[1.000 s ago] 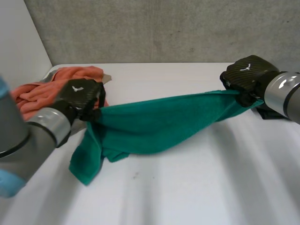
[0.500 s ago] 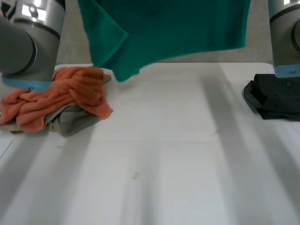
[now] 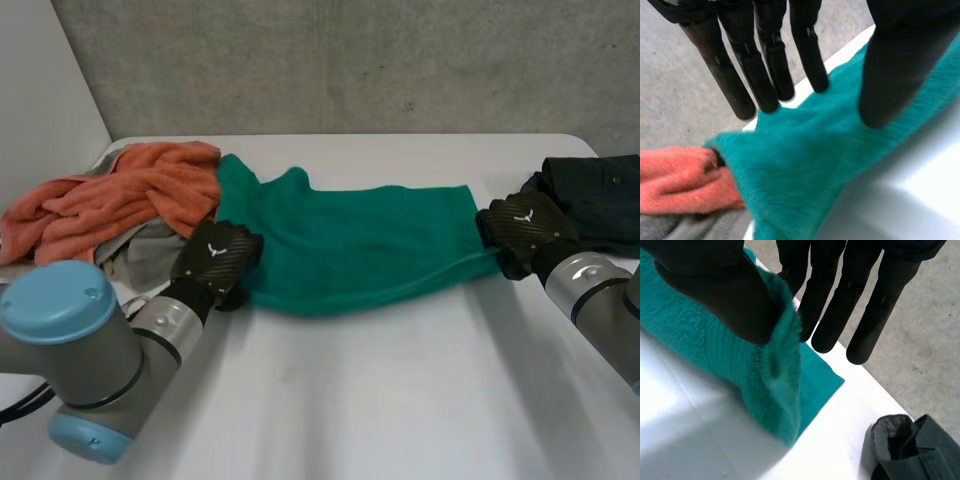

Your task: Fold the laundry.

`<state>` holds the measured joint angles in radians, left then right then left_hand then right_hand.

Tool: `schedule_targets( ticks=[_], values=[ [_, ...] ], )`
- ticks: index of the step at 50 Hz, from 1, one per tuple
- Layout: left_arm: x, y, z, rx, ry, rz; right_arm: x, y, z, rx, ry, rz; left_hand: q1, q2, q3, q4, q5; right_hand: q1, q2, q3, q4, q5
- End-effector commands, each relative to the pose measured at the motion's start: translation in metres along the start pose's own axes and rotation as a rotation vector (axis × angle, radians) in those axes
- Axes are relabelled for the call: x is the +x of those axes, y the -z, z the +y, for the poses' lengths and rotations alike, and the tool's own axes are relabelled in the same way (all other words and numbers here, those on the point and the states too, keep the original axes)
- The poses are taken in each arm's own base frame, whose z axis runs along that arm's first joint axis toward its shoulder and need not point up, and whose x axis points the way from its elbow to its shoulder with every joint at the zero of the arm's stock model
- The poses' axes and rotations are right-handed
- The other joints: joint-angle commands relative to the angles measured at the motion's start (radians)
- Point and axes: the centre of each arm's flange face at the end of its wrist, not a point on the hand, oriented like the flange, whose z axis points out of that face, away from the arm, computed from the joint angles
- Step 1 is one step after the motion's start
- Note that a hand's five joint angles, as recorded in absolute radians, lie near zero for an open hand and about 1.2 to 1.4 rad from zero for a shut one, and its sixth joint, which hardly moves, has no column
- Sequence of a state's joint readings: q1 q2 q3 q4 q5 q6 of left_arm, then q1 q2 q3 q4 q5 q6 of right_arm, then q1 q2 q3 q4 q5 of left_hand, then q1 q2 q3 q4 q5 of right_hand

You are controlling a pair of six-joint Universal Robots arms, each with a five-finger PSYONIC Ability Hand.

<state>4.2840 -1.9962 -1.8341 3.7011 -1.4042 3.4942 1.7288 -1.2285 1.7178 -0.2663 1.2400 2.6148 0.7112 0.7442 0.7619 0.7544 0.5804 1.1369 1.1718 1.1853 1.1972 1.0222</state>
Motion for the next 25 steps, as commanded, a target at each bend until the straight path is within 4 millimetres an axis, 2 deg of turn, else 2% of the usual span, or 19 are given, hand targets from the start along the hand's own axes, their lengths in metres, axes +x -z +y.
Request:
schedule_targets(
  ticks=[1, 3, 4, 7, 14, 18, 21, 25],
  values=[
    [-0.007, -0.007, -0.005, 0.018, 0.005, -0.019, 0.009, -0.004, -0.001, 0.006, 0.002, 0.029, -0.110, -0.143, -0.161, -0.153, -0.154, 0.259, 0.224, 0.211, 0.199, 0.200],
    [-0.011, -0.004, -0.015, 0.042, 0.008, -0.033, 0.010, -0.005, 0.003, -0.007, -0.003, 0.039, -0.110, -0.143, -0.161, -0.153, -0.154, 0.259, 0.224, 0.211, 0.199, 0.200],
    [-0.016, 0.001, -0.027, 0.068, 0.008, -0.048, 0.011, -0.006, 0.004, -0.013, -0.004, 0.044, -0.110, -0.143, -0.161, -0.153, -0.154, 0.259, 0.224, 0.211, 0.199, 0.200],
    [-0.025, 0.010, -0.032, 0.070, 0.016, -0.072, 0.015, -0.007, 0.010, -0.041, -0.007, 0.072, -0.110, -0.143, -0.161, -0.153, -0.154, 0.259, 0.224, 0.211, 0.199, 0.200],
    [-0.054, 0.019, -0.010, -0.050, 0.071, -0.091, 0.018, -0.008, 0.011, -0.048, -0.005, 0.090, 0.016, -0.017, -0.035, -0.027, -0.028, 0.259, 0.224, 0.211, 0.199, 0.200],
    [-0.076, 0.017, 0.014, -0.135, 0.133, -0.045, 0.019, -0.010, 0.011, -0.048, -0.007, 0.090, 0.054, 0.021, 0.004, 0.011, 0.011, 0.259, 0.224, 0.211, 0.199, 0.200],
    [-0.080, 0.010, 0.030, -0.159, 0.159, 0.009, 0.019, -0.010, 0.011, -0.048, -0.007, 0.091, 0.057, 0.024, 0.006, 0.014, 0.013, 0.259, 0.224, 0.211, 0.199, 0.200],
    [-0.079, 0.001, 0.036, -0.154, 0.168, 0.043, 0.016, -0.010, 0.015, -0.059, -0.009, 0.080, 0.013, -0.020, -0.037, -0.030, -0.030, 0.259, 0.224, 0.211, 0.199, 0.200]
  ],
)
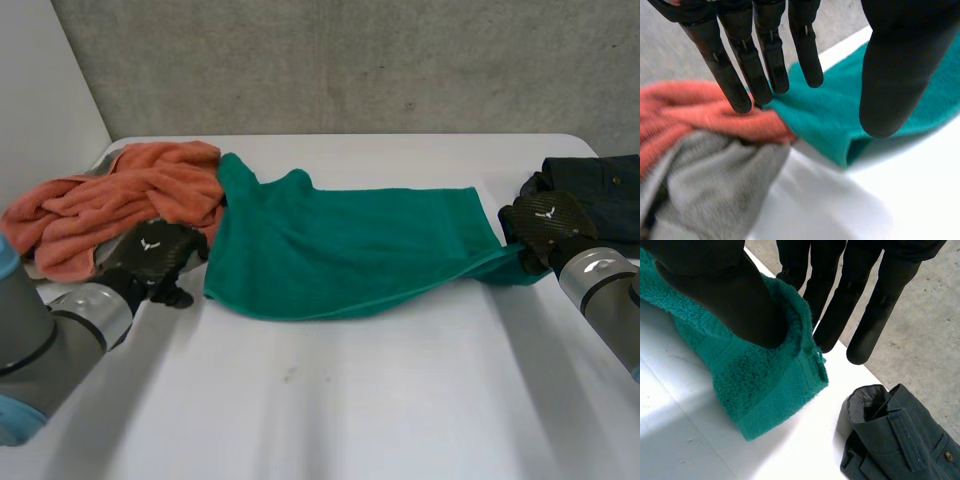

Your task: Fold the laundry.

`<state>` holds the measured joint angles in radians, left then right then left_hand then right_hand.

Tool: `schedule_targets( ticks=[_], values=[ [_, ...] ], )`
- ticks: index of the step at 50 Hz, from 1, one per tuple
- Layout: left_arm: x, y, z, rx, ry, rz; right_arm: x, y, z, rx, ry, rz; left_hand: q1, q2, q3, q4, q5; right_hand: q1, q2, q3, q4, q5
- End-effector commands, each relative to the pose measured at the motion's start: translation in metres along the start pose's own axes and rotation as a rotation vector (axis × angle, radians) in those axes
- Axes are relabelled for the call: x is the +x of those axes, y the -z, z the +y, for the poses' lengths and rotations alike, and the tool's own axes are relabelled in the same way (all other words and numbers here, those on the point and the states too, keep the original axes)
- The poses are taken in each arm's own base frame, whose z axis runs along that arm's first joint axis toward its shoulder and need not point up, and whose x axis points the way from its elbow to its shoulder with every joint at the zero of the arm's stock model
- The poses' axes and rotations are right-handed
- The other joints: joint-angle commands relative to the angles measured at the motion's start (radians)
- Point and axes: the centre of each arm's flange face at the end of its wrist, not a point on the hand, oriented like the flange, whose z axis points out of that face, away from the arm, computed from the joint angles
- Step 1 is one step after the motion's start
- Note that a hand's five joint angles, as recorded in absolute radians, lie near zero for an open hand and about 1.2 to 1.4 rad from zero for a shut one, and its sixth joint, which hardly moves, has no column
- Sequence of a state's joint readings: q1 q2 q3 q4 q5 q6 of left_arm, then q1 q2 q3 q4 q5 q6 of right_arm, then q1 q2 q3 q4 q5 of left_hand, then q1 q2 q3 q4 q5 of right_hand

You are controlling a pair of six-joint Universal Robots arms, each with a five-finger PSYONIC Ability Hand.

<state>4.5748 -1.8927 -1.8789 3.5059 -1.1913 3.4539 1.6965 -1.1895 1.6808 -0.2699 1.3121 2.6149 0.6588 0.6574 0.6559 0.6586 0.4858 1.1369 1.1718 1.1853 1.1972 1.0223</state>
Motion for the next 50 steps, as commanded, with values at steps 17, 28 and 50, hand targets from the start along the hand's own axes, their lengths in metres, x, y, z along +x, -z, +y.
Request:
schedule_targets(
  ticks=[17, 28, 50],
  values=[
    [0.003, -0.054, 0.026, -0.007, 0.008, 0.121, -0.008, 0.000, 0.009, -0.028, -0.005, -0.022, 0.063, 0.064, 0.066, 0.063, 0.061, 0.259, 0.224, 0.211, 0.199, 0.199],
    [-0.005, -0.087, 0.026, 0.005, -0.028, 0.009, -0.005, 0.000, 0.009, -0.029, -0.008, -0.014, 0.738, 0.739, 0.740, 0.738, 0.736, 0.259, 0.224, 0.211, 0.199, 0.199],
    [-0.008, 0.068, -0.178, 0.454, -0.186, -0.185, 0.072, 0.086, -0.148, 0.084, 0.326, 0.117, 0.738, 0.739, 0.740, 0.738, 0.736, 0.259, 0.224, 0.211, 0.199, 0.199]
  ],
)
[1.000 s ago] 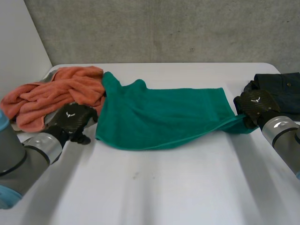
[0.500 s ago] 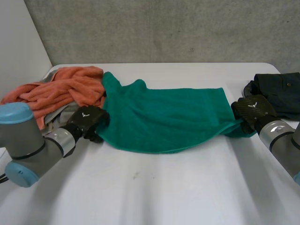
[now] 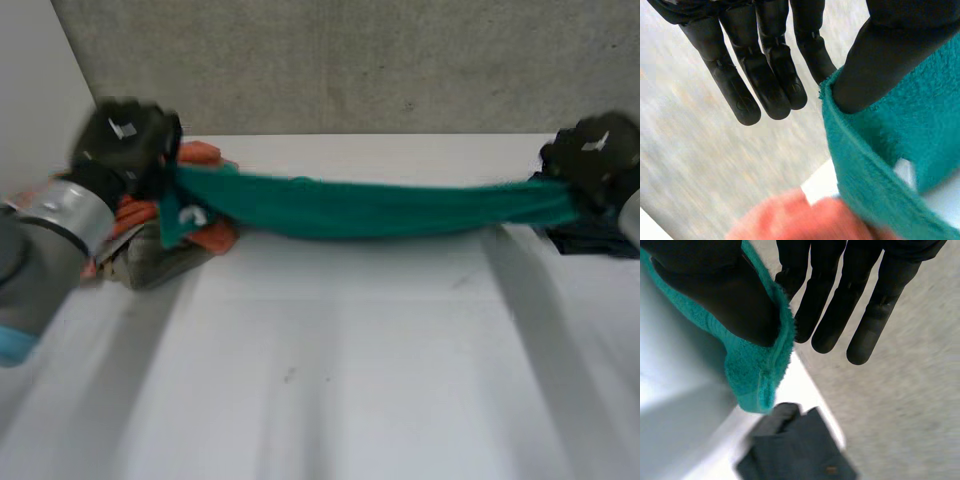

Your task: Fold the laundry.

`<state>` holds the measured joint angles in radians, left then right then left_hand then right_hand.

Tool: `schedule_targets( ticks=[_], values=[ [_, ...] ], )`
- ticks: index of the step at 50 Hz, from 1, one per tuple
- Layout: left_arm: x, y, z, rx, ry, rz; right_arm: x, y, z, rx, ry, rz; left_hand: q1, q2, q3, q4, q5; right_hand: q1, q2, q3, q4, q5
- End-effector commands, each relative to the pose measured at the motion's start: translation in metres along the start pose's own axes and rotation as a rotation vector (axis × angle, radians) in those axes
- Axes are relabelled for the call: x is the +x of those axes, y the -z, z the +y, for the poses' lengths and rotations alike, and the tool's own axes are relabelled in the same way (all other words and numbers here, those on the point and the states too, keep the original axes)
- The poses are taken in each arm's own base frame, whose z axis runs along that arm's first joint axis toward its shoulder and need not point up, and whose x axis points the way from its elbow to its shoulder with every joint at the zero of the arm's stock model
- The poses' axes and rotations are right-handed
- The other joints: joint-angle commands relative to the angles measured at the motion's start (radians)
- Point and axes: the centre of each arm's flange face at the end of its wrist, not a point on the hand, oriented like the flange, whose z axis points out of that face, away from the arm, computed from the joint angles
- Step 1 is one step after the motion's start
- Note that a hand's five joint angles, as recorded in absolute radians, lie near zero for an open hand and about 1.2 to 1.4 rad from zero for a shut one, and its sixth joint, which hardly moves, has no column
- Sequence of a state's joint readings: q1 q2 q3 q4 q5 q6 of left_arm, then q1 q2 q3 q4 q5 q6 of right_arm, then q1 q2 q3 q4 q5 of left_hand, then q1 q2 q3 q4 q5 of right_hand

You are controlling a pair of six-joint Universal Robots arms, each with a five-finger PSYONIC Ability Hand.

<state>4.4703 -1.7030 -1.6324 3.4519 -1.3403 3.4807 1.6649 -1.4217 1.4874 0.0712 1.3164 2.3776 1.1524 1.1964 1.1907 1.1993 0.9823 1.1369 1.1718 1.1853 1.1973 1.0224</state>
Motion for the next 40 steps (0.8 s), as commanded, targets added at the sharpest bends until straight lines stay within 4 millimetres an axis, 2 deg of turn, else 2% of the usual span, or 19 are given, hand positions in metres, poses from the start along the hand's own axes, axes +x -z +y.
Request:
schedule_targets(
  ticks=[1, 4, 7, 12, 15, 16, 19, 20, 23, 24, 27, 28, 29, 31, 32, 34, 35, 38, 40],
  values=[
    [-0.012, 0.040, -0.068, 0.107, -0.030, -0.027, 0.042, 0.044, -0.058, 0.033, 0.073, 0.041, 0.244, 0.200, 0.206, 0.197, 0.239, 0.259, 0.224, 0.211, 0.199, 0.199],
    [-0.010, 0.042, -0.065, 0.066, -0.039, -0.011, 0.049, 0.050, -0.059, 0.002, 0.069, 0.035, 0.244, 0.200, 0.206, 0.197, 0.239, 0.259, 0.224, 0.211, 0.199, 0.199],
    [-0.003, 0.042, -0.049, -0.016, -0.094, 0.021, 0.052, 0.047, -0.051, -0.030, 0.066, 0.032, 0.244, 0.200, 0.206, 0.197, 0.239, 0.259, 0.224, 0.211, 0.199, 0.199],
    [0.015, 0.024, 0.019, -0.216, -0.207, 0.115, 0.033, 0.015, -0.016, -0.136, 0.070, -0.064, 0.244, 0.200, 0.206, 0.197, 0.239, 0.259, 0.224, 0.211, 0.199, 0.199],
    [0.024, 0.016, 0.045, -0.278, -0.245, 0.162, 0.020, 0.001, -0.001, -0.173, 0.055, -0.113, 0.244, 0.200, 0.206, 0.197, 0.239, 0.259, 0.224, 0.211, 0.199, 0.199],
    [0.029, 0.006, 0.058, -0.293, -0.268, 0.187, 0.012, -0.009, 0.006, -0.191, 0.045, -0.131, 0.244, 0.200, 0.206, 0.197, 0.239, 0.259, 0.224, 0.211, 0.199, 0.199],
    [0.034, -0.015, 0.066, -0.277, -0.299, 0.199, 0.007, -0.028, 0.009, -0.188, 0.038, -0.112, 0.244, 0.200, 0.206, 0.197, 0.239, 0.259, 0.224, 0.211, 0.199, 0.199],
    [0.035, -0.033, 0.063, -0.237, -0.309, 0.194, 0.008, -0.043, 0.007, -0.162, 0.028, -0.065, 0.244, 0.200, 0.206, 0.197, 0.239, 0.259, 0.224, 0.211, 0.199, 0.199],
    [0.026, -0.065, 0.047, -0.132, -0.332, 0.141, 0.018, -0.065, -0.005, -0.082, 0.015, 0.050, 0.244, 0.200, 0.206, 0.197, 0.239, 0.259, 0.224, 0.211, 0.199, 0.199],
    [0.016, -0.087, 0.028, -0.030, -0.353, 0.083, 0.030, -0.077, -0.019, 0.004, -0.001, 0.143, 0.244, 0.200, 0.206, 0.197, 0.239, 0.259, 0.224, 0.211, 0.199, 0.199],
    [-0.002, -0.115, -0.013, 0.167, -0.382, -0.027, 0.052, -0.090, -0.047, 0.170, -0.032, 0.295, 0.244, 0.200, 0.206, 0.197, 0.239, 0.259, 0.224, 0.211, 0.199, 0.199],
    [-0.007, -0.121, -0.030, 0.242, -0.385, -0.066, 0.069, -0.093, -0.066, 0.300, -0.064, 0.392, 0.244, 0.200, 0.206, 0.197, 0.239, 0.259, 0.224, 0.211, 0.199, 0.199],
    [-0.021, -0.131, -0.073, 0.450, -0.377, -0.167, 0.078, -0.093, -0.075, 0.364, -0.080, 0.441, 0.244, 0.200, 0.206, 0.197, 0.239, 0.259, 0.224, 0.211, 0.199, 0.199],
    [-0.032, -0.134, -0.103, 0.611, -0.340, -0.242, 0.102, -0.087, -0.100, 0.539, -0.119, 0.578, 0.244, 0.200, 0.206, 0.197, 0.239, 0.259, 0.224, 0.211, 0.199, 0.199],
    [-0.036, -0.134, -0.110, 0.657, -0.325, -0.261, 0.111, -0.083, -0.108, 0.594, -0.127, 0.628, 0.244, 0.200, 0.206, 0.197, 0.239, 0.259, 0.224, 0.211, 0.199, 0.199],
    [-0.043, -0.131, -0.126, 0.749, -0.289, -0.299, 0.121, -0.077, -0.119, 0.660, -0.133, 0.687, 0.244, 0.200, 0.206, 0.197, 0.239, 0.259, 0.224, 0.211, 0.199, 0.199],
    [-0.054, -0.124, -0.141, 0.800, -0.261, -0.336, 0.124, -0.073, -0.125, 0.686, -0.130, 0.709, 0.244, 0.200, 0.206, 0.197, 0.239, 0.259, 0.224, 0.211, 0.199, 0.199],
    [-0.059, -0.120, -0.143, 0.773, -0.249, -0.343, 0.123, -0.072, -0.126, 0.682, -0.125, 0.691, 0.244, 0.200, 0.206, 0.197, 0.239, 0.259, 0.224, 0.211, 0.199, 0.199],
    [-0.055, -0.118, -0.130, 0.700, -0.236, -0.313, 0.118, -0.073, -0.122, 0.662, -0.122, 0.665, 0.244, 0.200, 0.206, 0.197, 0.239, 0.259, 0.224, 0.211, 0.199, 0.199]
  ],
)
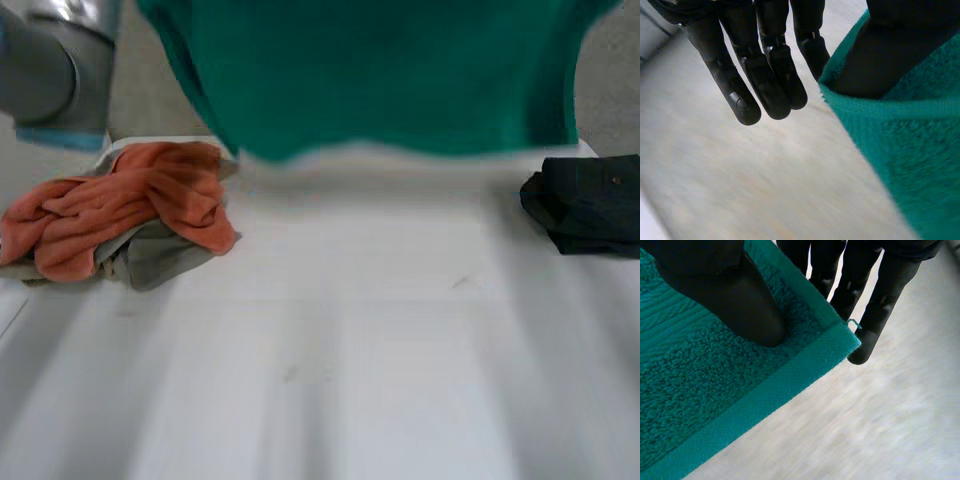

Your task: Fold the laundry.

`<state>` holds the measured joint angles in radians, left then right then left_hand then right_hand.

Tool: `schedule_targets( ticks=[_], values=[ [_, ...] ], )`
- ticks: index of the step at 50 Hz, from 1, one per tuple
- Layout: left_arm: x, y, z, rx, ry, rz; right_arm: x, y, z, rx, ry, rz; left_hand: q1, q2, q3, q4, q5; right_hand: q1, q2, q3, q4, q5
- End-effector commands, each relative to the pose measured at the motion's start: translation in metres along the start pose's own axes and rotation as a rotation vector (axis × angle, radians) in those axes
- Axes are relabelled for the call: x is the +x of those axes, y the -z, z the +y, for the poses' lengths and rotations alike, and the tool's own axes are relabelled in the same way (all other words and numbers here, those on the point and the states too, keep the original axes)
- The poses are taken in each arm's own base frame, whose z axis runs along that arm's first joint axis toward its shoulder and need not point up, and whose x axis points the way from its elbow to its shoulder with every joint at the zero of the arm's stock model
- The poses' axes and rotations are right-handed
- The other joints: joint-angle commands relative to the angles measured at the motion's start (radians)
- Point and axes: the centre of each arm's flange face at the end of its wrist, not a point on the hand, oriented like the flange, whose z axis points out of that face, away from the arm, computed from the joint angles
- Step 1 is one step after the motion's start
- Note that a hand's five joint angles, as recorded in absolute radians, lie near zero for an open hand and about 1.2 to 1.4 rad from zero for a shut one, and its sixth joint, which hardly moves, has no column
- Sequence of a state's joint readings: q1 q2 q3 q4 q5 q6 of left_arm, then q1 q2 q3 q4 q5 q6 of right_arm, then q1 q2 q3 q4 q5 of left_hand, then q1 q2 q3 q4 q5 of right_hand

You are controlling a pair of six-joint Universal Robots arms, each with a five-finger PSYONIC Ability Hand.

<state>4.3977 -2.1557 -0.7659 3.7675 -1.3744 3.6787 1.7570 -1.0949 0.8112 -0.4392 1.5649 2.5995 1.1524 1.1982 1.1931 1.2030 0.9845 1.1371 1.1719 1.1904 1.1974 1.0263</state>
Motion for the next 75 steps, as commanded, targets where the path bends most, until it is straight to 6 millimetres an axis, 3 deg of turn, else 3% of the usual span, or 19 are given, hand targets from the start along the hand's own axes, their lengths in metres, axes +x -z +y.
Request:
schedule_targets(
  ticks=[1, 6, 12, 13, 16, 19, 20, 24, 27, 31, 38, 47, 58, 62, 63, 67, 70, 73, 75],
  values=[
    [-0.017, 0.004, -0.010, -0.019, 0.066, -0.042, 0.006, -0.001, -0.012, 0.056, -0.012, 0.012, 0.244, 0.198, 0.203, 0.193, 0.237, 0.259, 0.224, 0.206, 0.199, 0.195],
    [0.014, 0.046, 0.015, -0.191, 0.105, 0.062, -0.018, 0.027, 0.017, -0.058, -0.019, -0.112, 0.244, 0.198, 0.203, 0.193, 0.237, 0.259, 0.224, 0.206, 0.199, 0.195],
    [0.031, 0.095, 0.017, -0.335, 0.130, 0.153, -0.040, 0.070, 0.051, -0.240, -0.032, -0.266, 0.244, 0.198, 0.203, 0.193, 0.237, 0.259, 0.224, 0.206, 0.199, 0.195],
    [0.035, 0.104, 0.018, -0.360, 0.134, 0.169, -0.047, 0.086, 0.062, -0.304, -0.041, -0.323, 0.244, 0.198, 0.203, 0.193, 0.237, 0.259, 0.224, 0.206, 0.199, 0.195],
    [0.052, 0.154, 0.023, -0.485, 0.144, 0.256, -0.060, 0.122, 0.078, -0.426, -0.062, -0.436, 0.244, 0.198, 0.203, 0.193, 0.237, 0.259, 0.224, 0.206, 0.199, 0.195],
    [0.062, 0.185, 0.027, -0.563, 0.141, 0.308, -0.069, 0.150, 0.089, -0.517, -0.076, -0.512, 0.244, 0.198, 0.203, 0.193, 0.237, 0.259, 0.224, 0.206, 0.199, 0.195],
    [0.069, 0.208, 0.030, -0.619, 0.134, 0.350, -0.073, 0.169, 0.095, -0.581, -0.086, -0.559, 0.244, 0.198, 0.203, 0.193, 0.237, 0.259, 0.224, 0.206, 0.199, 0.195],
    [0.084, 0.257, 0.033, -0.717, 0.119, 0.461, -0.072, 0.204, 0.112, -0.697, -0.082, -0.608, 0.244, 0.198, 0.203, 0.193, 0.237, 0.259, 0.224, 0.206, 0.199, 0.195],
    [0.092, 0.280, 0.034, -0.748, 0.115, 0.527, -0.065, 0.225, 0.127, -0.759, -0.054, -0.639, 0.244, 0.198, 0.203, 0.193, 0.237, 0.259, 0.224, 0.206, 0.199, 0.195],
    [0.107, 0.313, 0.049, -0.794, 0.113, 0.617, -0.058, 0.238, 0.137, -0.790, -0.022, -0.674, 0.244, 0.198, 0.203, 0.193, 0.237, 0.259, 0.224, 0.206, 0.199, 0.195],
    [0.099, 0.310, 0.068, -0.817, 0.096, 0.586, -0.052, 0.239, 0.144, -0.804, -0.001, -0.670, -0.310, -0.356, -0.351, -0.360, -0.316, 0.259, 0.224, 0.206, 0.199, 0.195],
    [0.087, 0.306, 0.082, -0.819, 0.071, 0.536, -0.051, 0.240, 0.145, -0.809, -0.006, -0.665, -0.346, -0.392, -0.387, -0.396, -0.352, 0.259, 0.224, 0.206, 0.199, 0.195],
    [0.084, 0.300, 0.088, -0.779, 0.069, 0.526, -0.051, 0.241, 0.144, -0.810, -0.010, -0.668, -0.281, -0.327, -0.322, -0.332, -0.288, 0.259, 0.224, 0.206, 0.199, 0.195],
    [0.087, 0.299, 0.091, -0.760, 0.081, 0.549, -0.052, 0.242, 0.145, -0.814, -0.011, -0.668, -0.035, -0.081, -0.076, -0.086, -0.042, 0.259, 0.224, 0.206, 0.199, 0.195],
    [0.089, 0.300, 0.093, -0.762, 0.084, 0.558, -0.052, 0.243, 0.145, -0.817, -0.012, -0.669, 0.215, 0.169, 0.175, 0.165, 0.209, 0.259, 0.224, 0.206, 0.199, 0.195],
    [0.091, 0.301, 0.095, -0.777, 0.078, 0.557, -0.051, 0.242, 0.144, -0.815, -0.006, -0.676, 0.244, 0.198, 0.203, 0.193, 0.237, 0.259, 0.224, 0.206, 0.199, 0.195],
    [0.090, 0.302, 0.088, -0.784, 0.062, 0.564, -0.050, 0.241, 0.144, -0.820, 0.004, -0.679, 0.244, 0.198, 0.203, 0.193, 0.237, 0.259, 0.224, 0.206, 0.199, 0.195],
    [0.076, 0.298, 0.066, -0.791, 0.018, 0.563, -0.047, 0.242, 0.137, -0.831, 0.037, -0.716, 0.244, 0.198, 0.203, 0.193, 0.237, 0.259, 0.224, 0.206, 0.199, 0.195],
    [0.066, 0.300, 0.044, -0.828, -0.009, 0.579, -0.036, 0.239, 0.117, -0.830, 0.119, -0.776, 0.244, 0.198, 0.203, 0.193, 0.237, 0.259, 0.224, 0.206, 0.199, 0.195]
  ],
)
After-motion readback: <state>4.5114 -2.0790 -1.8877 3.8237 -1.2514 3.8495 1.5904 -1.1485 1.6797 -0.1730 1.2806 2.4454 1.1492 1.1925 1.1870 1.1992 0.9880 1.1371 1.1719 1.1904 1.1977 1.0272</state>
